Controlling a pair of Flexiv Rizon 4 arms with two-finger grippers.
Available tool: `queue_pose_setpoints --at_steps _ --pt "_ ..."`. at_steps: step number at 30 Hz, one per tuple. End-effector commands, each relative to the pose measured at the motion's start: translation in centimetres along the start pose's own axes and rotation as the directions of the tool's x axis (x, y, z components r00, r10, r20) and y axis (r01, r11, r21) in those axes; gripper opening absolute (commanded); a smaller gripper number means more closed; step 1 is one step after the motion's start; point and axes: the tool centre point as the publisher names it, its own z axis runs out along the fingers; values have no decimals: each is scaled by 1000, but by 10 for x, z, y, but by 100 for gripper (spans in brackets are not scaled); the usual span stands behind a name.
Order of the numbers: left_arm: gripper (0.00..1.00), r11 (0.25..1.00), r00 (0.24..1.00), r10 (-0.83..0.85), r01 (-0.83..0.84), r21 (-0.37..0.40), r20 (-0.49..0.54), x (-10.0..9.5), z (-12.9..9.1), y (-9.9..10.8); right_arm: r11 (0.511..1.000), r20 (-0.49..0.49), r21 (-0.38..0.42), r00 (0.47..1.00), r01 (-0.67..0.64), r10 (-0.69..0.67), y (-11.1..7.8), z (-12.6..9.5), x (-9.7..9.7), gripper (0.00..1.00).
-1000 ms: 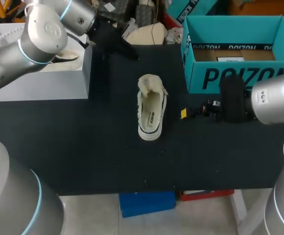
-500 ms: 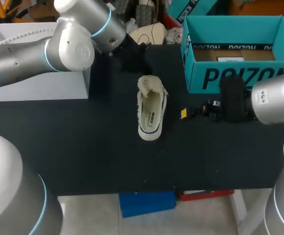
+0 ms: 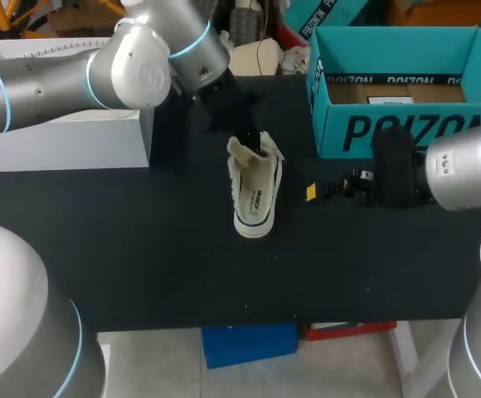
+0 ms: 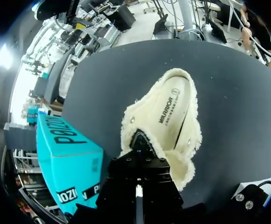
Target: Take the shoe out of the shoebox, open the shoe tongue, remove and reinsert the insole, then place the shoe into the shoebox
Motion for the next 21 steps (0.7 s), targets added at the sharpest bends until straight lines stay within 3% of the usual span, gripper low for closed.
queue_pose_setpoints --at_steps 1,9,15,21 --pt "0 1000 1000 1 -1 24 -16 0 15 -5 1000 3 -1 1000 -1 1 0 1 1 100" --pt "0 1000 999 26 -26 15 39 -12 13 -9 1000 3 -1 1000 -1 1 0 1 1 100" --pt "0 987 979 102 -77 -144 175 -29 -29 7 1000 3 -1 1000 -1 1 0 1 1 100" --pt "0 963 992 126 -119 -241 11 -4 -36 21 1000 3 -1 1000 -1 1 0 1 1 100"
